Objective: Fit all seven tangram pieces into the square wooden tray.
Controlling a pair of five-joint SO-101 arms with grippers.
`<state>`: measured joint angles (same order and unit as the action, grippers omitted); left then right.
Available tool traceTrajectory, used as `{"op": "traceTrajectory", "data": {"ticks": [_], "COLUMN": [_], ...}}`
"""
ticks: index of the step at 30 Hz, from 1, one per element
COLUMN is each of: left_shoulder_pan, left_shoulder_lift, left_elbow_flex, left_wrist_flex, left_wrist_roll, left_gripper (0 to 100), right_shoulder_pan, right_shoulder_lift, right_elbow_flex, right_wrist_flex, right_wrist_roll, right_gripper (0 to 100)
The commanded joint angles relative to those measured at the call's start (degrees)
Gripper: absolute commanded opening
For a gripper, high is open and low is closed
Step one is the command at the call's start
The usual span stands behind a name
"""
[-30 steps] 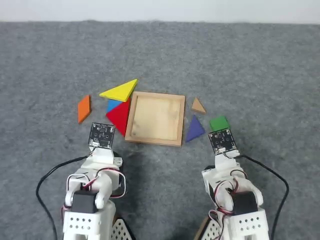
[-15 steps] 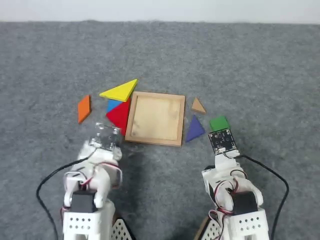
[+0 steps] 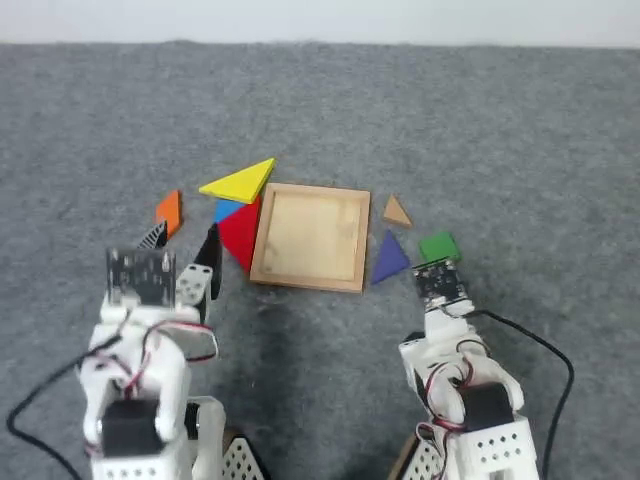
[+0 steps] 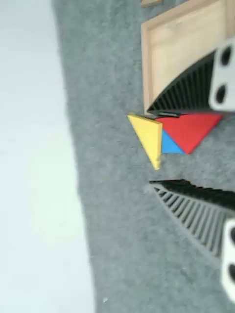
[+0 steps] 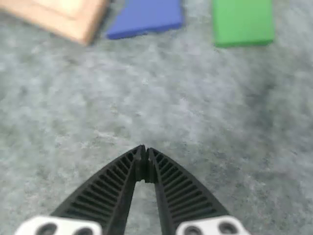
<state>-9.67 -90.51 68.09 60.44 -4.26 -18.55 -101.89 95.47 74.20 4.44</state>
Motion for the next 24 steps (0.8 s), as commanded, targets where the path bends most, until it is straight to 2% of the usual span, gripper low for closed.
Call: {"op": "traceTrajectory", "data": {"ticks": [1,4,6,9,12,17,24], "left_shoulder_pan": [0.2,-2.5,-4.7,-7.3,-10.4,-13.3,-15.8], "left_shoulder_lift": [23.8,42.0,52.1,64.5,74.8,90.9,105.9], "left_elbow_flex": [-10.6,-20.4,-27.3,-36.9,-44.3,-53.7,-57.2], "left_wrist_flex": [-2.7,-2.7,-2.7,-0.6,0.1,0.6,0.4], "left_wrist_roll": [-0.2,-0.3,-0.1,-0.3,-0.5,-7.0,-14.8], "left_gripper": [21,22,25,29,29,30,29], "right_shoulder_pan": [-8.2,-17.2,-19.9,-17.2,-11.0,-1.4,-1.0], "right_shoulder_lift": [-1.2,-1.1,-0.9,-1.1,-1.1,-1.1,-1.2], "right_elbow_flex": [1.0,1.0,1.0,1.0,1.0,0.8,0.8], "right_wrist_flex": [-2.2,-2.4,-2.2,-1.0,-1.1,-1.3,-1.5], "right_wrist_roll": [0.1,0.4,0.5,0.5,0.5,0.4,0.4], "right_gripper": [0.6,0.6,0.6,0.6,0.6,0.6,0.6]}}
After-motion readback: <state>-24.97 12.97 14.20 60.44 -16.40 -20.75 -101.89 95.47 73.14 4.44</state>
